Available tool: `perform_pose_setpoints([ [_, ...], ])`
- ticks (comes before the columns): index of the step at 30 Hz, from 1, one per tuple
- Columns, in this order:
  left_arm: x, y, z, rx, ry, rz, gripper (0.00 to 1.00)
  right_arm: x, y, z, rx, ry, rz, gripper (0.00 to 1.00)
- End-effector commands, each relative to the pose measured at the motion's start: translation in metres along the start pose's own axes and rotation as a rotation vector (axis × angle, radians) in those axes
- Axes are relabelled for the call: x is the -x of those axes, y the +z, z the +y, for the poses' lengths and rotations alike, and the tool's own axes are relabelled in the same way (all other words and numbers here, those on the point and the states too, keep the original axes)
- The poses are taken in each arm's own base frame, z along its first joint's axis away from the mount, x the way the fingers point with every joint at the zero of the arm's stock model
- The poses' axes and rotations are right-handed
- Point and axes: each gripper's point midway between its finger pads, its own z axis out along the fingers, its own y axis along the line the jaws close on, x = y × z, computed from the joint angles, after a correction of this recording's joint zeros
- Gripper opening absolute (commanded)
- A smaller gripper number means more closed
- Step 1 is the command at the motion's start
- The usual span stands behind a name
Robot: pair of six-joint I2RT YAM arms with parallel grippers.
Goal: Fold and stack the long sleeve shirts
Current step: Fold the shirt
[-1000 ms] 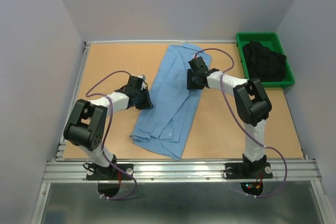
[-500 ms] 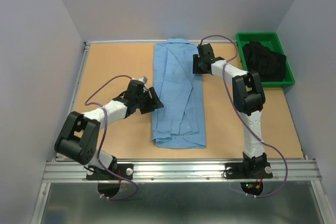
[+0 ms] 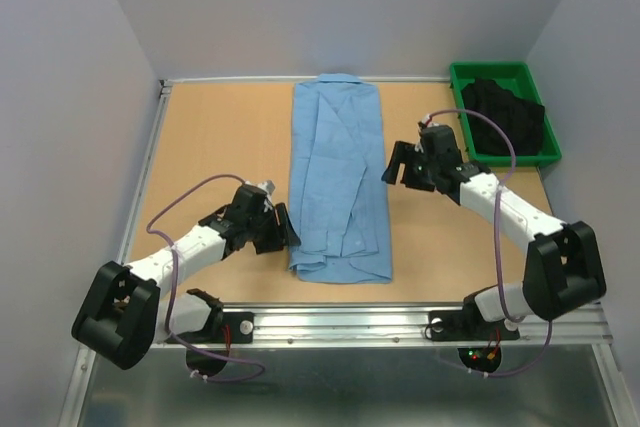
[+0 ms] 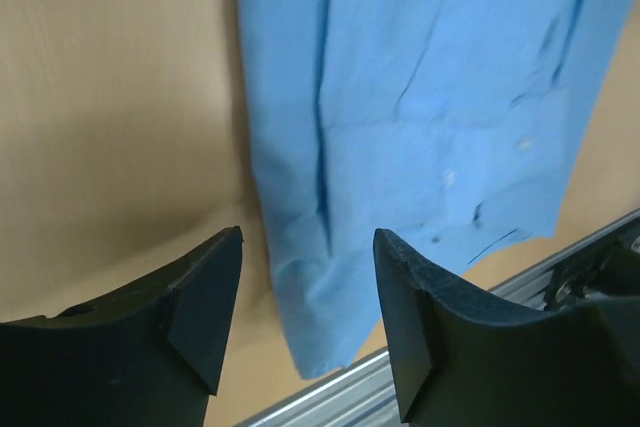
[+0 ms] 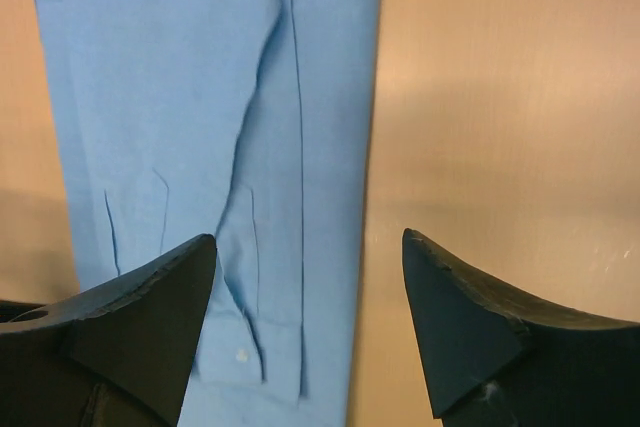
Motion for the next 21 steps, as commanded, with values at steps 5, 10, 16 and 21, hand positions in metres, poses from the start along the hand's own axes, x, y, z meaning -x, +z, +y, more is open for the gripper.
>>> perform_pose_setpoints([
  [5,-0.052,0.0,0.007,0.018,-0.066,0.119,0.57,-0.094,-0.029,0.002,0.129,0.165,0.202,0.78],
  [10,-0.077,0.002,0.017,0.085,-0.083,0.183,0.52,-0.136,-0.045,-0.003,0.172,0.218,0.282,0.76],
  [16,-0.085,-0.008,0.028,0.173,-0.124,0.172,0.34,-0.179,-0.058,-0.016,0.184,0.231,0.36,0.75],
  [21,-0.082,-0.01,0.029,0.189,-0.146,0.152,0.4,-0.2,-0.062,-0.022,0.193,0.234,0.409,0.75],
])
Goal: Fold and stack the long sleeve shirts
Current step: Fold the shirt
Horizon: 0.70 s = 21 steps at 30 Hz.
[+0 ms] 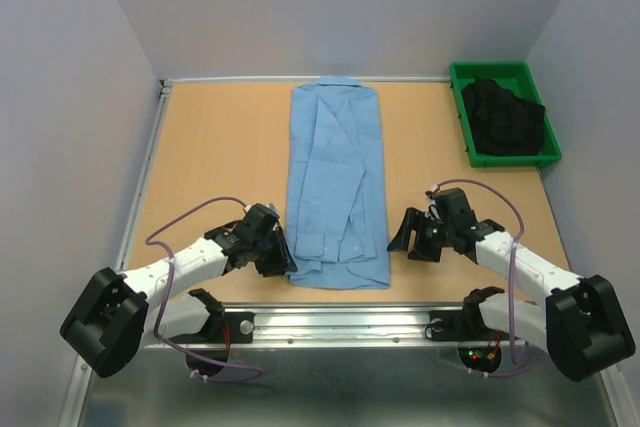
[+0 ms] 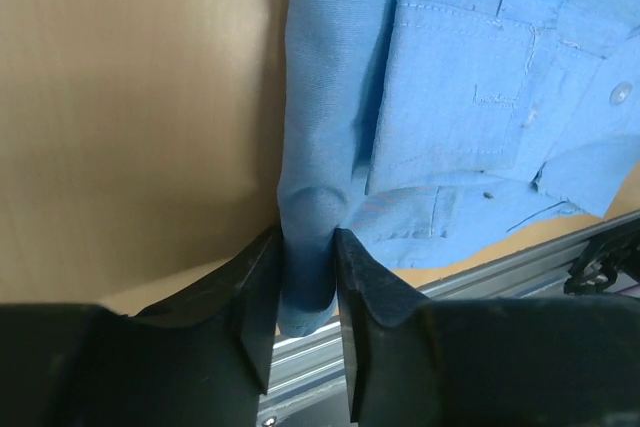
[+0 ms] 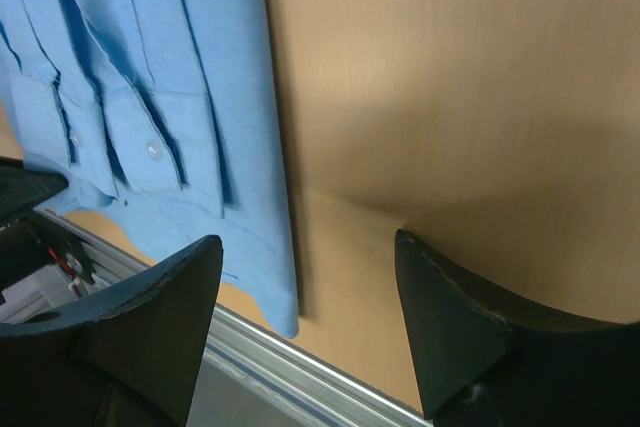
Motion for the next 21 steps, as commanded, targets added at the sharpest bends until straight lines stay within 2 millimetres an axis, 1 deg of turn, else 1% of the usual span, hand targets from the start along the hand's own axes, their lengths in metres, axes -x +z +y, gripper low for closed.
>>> perform_pose_setpoints([
  [1,-0.002,-0.002,0.01,0.055,-0.045,-0.011,0.41,-0.021,0.001,-0.003,0.031,0.003,0.059,0.75],
  [5,-0.002,-0.001,-0.001,0.027,-0.038,-0.009,0.42,-0.032,0.0,-0.001,0.056,0.025,0.094,0.74],
  [10,-0.005,0.003,-0.003,0.015,-0.046,0.0,0.42,-0.044,0.003,-0.005,0.044,0.048,0.125,0.74],
  [18,-0.005,0.009,-0.011,-0.017,-0.054,0.006,0.41,-0.06,0.017,-0.013,0.0,0.082,0.177,0.73],
  [21,-0.003,0.009,-0.014,-0.026,-0.062,0.0,0.38,-0.067,0.023,-0.011,-0.001,0.08,0.193,0.69],
])
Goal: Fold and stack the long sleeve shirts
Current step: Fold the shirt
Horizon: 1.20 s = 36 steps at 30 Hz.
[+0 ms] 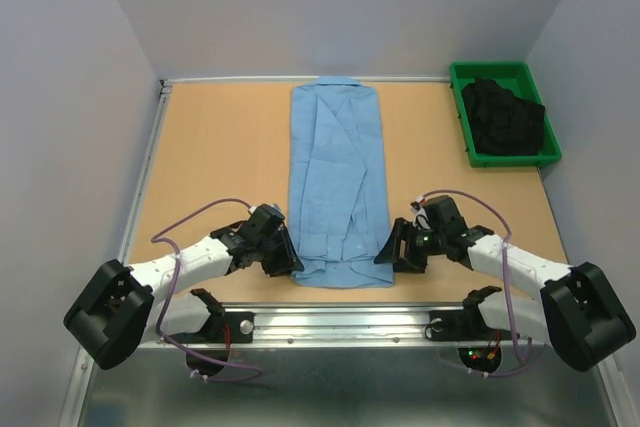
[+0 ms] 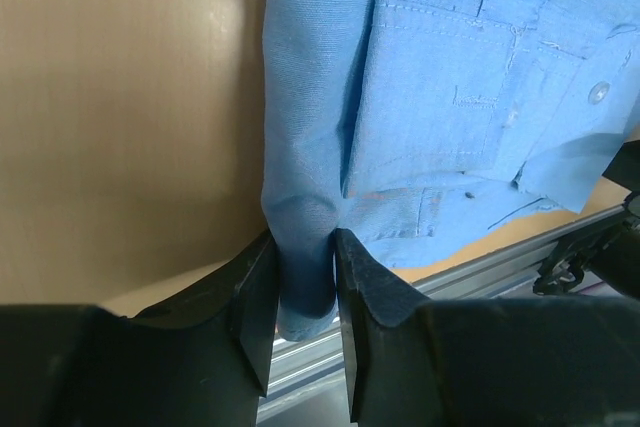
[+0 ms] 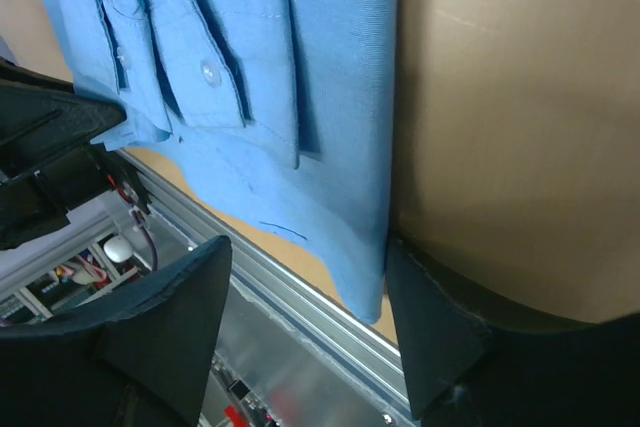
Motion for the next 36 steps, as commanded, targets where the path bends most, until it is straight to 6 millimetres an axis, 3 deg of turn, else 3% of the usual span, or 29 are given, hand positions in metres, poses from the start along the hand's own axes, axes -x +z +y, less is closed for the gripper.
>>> perform_pose_setpoints([
  [1,0.002,0.003,-0.001,-0.001,-0.011,-0.014,0.38,-0.022,0.014,-0.029,-0.098,0.037,0.046,0.67],
  [7,0.006,0.004,-0.006,-0.01,-0.015,-0.034,0.35,-0.025,0.024,-0.03,-0.111,0.046,0.061,0.52],
  [10,0.008,0.003,-0.006,-0.008,-0.019,-0.042,0.34,-0.023,0.025,-0.03,-0.118,0.033,0.061,0.39],
  [12,0.009,0.002,-0.004,-0.009,-0.033,-0.057,0.33,-0.023,0.025,-0.03,-0.117,0.036,0.058,0.26],
  [14,0.011,0.001,-0.004,-0.016,-0.041,-0.073,0.26,-0.023,0.024,-0.028,-0.106,0.032,0.054,0.15],
  [18,0.014,-0.005,-0.007,-0.031,-0.043,-0.098,0.2,-0.022,0.021,-0.025,-0.099,0.024,0.049,0.03],
  [22,0.016,-0.009,-0.01,-0.049,-0.047,-0.11,0.14,-0.021,0.02,-0.022,-0.099,0.006,0.056,0.01],
  [24,0.015,-0.012,-0.012,-0.06,-0.046,-0.113,0.04,-0.021,0.018,-0.02,-0.097,-0.005,0.064,0.01],
  [26,0.014,-0.016,-0.012,-0.061,-0.046,-0.109,0.0,-0.02,0.015,-0.018,-0.096,-0.019,0.061,0.01],
  [30,0.016,-0.032,-0.019,-0.086,-0.042,-0.131,0.0,-0.017,0.007,-0.014,-0.106,-0.042,0.045,0.01],
  [36,0.021,-0.052,-0.027,-0.103,-0.035,-0.164,0.0,-0.002,-0.007,0.008,-0.087,-0.069,-0.009,0.01],
])
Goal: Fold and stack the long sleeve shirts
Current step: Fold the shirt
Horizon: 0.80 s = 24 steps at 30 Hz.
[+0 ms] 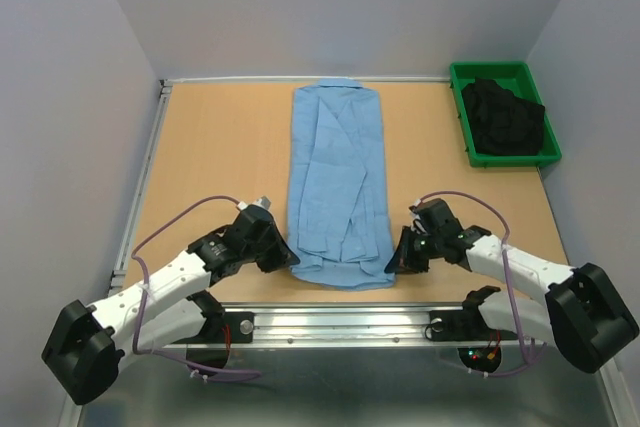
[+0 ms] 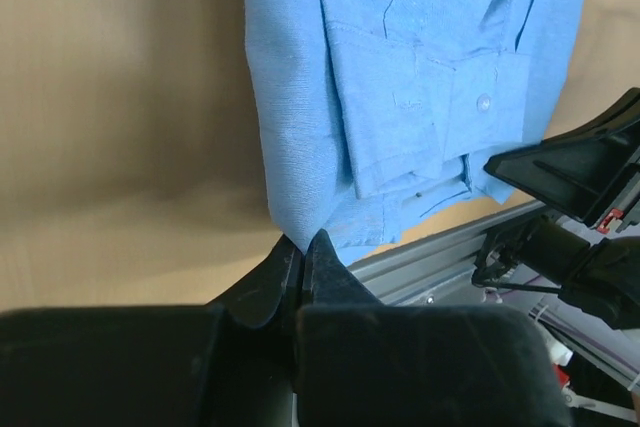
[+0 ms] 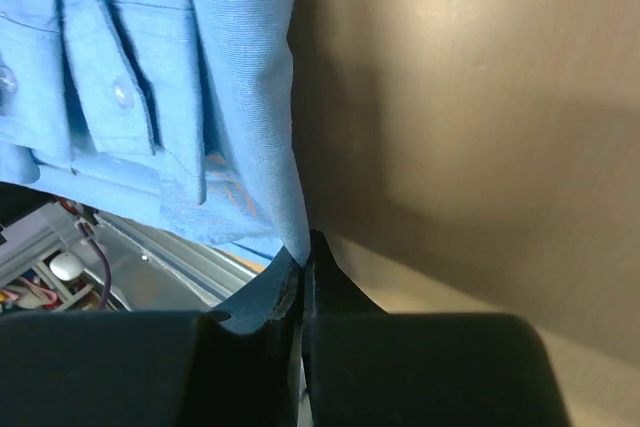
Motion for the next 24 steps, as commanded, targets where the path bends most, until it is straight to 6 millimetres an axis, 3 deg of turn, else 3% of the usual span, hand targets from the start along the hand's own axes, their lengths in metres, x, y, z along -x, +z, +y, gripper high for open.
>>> perform_pose_setpoints([
  [1,0.012,-0.017,-0.011,-0.002,0.001,-0.047,0.0,0.019,-0.017,0.019,-0.014,-0.053,-0.059,0.01],
  [9,0.023,-0.024,-0.033,-0.04,0.024,-0.072,0.0,0.06,-0.04,0.076,0.062,-0.096,-0.147,0.01],
  [17,0.056,-0.035,-0.081,-0.121,0.056,-0.16,0.0,0.088,-0.056,0.124,0.13,-0.114,-0.177,0.01],
  [20,0.076,-0.035,-0.099,-0.151,0.064,-0.215,0.0,0.106,-0.059,0.137,0.123,-0.123,-0.209,0.01],
  [24,0.117,-0.026,-0.102,-0.138,0.043,-0.291,0.0,0.14,-0.059,0.146,0.09,-0.128,-0.269,0.04],
])
